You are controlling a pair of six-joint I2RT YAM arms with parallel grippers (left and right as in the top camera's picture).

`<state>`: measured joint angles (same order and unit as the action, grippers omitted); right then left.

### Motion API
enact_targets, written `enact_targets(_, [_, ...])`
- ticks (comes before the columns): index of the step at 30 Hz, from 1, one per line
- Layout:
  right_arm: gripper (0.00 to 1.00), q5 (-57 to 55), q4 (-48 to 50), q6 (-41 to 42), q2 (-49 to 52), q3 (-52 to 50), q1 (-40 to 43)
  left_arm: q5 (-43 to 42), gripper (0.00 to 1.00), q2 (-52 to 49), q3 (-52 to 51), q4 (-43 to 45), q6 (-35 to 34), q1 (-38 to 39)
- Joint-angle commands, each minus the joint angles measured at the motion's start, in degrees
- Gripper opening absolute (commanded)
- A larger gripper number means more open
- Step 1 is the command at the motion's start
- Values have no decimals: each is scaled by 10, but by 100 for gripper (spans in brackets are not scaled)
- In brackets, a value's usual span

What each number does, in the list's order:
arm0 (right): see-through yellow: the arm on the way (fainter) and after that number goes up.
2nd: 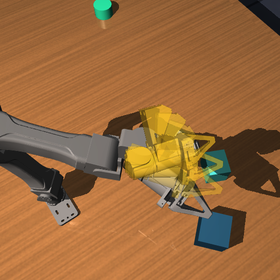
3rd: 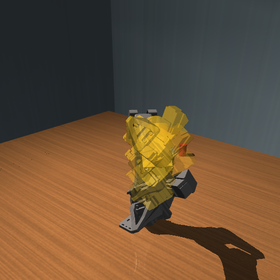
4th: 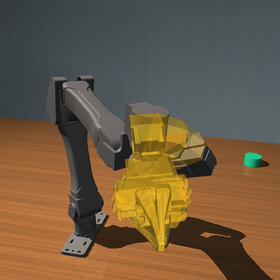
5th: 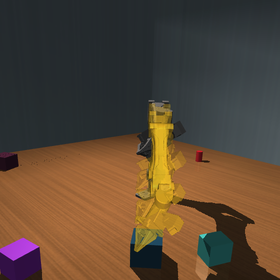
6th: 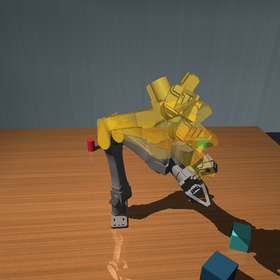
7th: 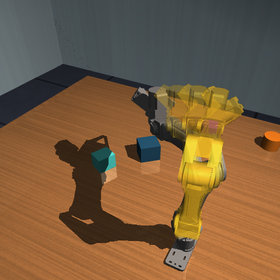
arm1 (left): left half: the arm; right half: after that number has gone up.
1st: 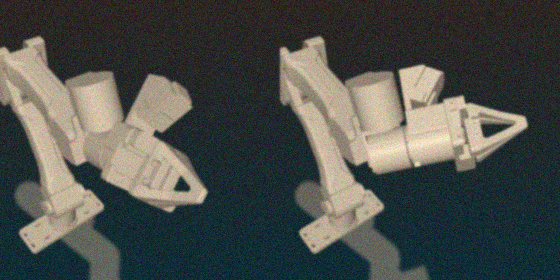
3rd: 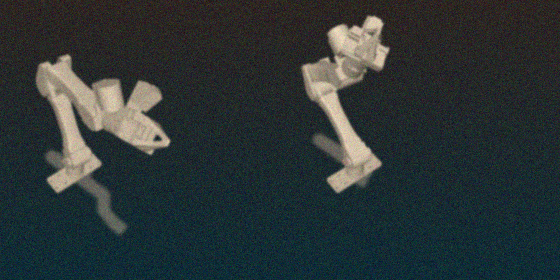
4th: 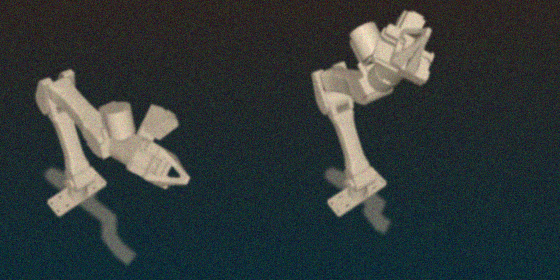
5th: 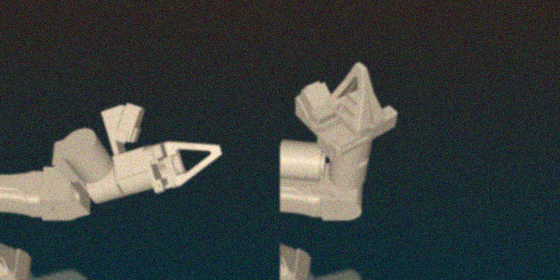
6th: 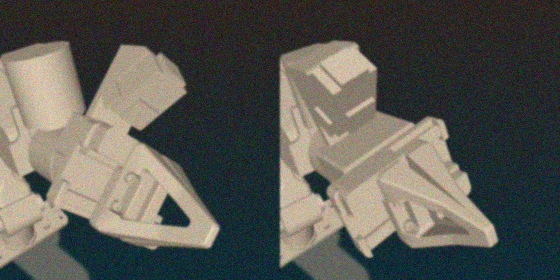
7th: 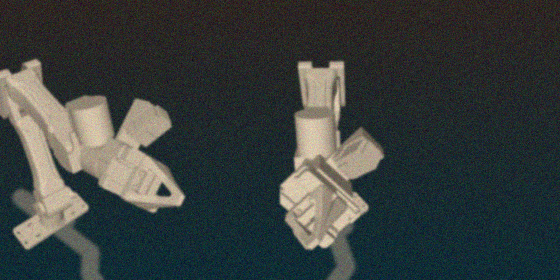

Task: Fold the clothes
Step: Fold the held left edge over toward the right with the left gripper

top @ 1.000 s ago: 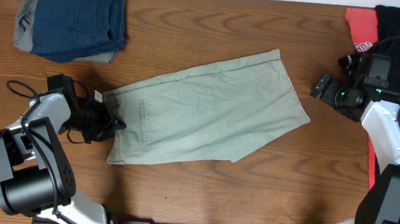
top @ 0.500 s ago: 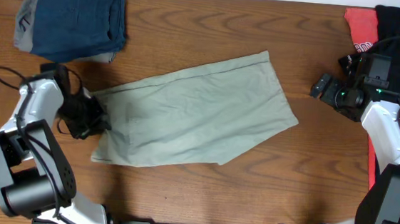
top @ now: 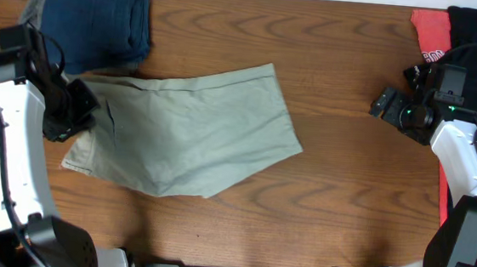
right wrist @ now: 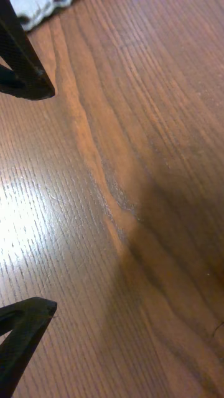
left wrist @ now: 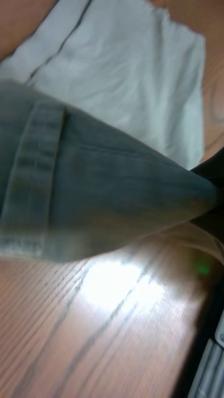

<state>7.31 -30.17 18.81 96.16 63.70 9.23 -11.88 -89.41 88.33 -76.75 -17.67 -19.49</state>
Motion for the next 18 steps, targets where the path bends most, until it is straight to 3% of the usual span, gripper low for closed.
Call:
enact_targets(1, [99, 2, 0, -7, 0, 13, 2, 21, 5, 15, 58, -27, -1, 27])
enact_targets(8, [99, 2, 0, -7, 0, 13, 2, 21, 6, 14, 152, -55, -3, 137])
enact_targets(18, [99, 2, 0, -7, 0, 13, 2, 62, 6, -13, 156, -12, -68, 320])
